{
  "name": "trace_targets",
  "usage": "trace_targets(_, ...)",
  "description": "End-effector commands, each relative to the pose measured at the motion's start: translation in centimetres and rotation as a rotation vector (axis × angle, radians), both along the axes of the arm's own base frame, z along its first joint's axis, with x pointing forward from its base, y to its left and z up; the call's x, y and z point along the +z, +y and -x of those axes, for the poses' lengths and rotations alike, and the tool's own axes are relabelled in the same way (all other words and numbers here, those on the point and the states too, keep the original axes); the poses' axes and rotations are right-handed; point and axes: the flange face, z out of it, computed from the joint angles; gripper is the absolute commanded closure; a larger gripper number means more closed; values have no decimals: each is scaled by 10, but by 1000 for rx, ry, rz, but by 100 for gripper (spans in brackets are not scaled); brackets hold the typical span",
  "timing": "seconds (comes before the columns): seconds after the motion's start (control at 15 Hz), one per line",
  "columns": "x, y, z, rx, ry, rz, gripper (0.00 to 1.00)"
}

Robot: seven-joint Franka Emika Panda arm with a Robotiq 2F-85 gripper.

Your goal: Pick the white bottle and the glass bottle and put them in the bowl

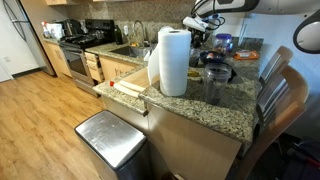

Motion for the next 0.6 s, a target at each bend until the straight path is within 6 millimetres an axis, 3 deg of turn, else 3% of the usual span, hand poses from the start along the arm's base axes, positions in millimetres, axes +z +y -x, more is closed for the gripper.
trace_targets(0.0, 4, 0, 1, -20, -4, 47, 67)
trace_targets(0.53, 23, -7, 6, -136, -30, 228, 67)
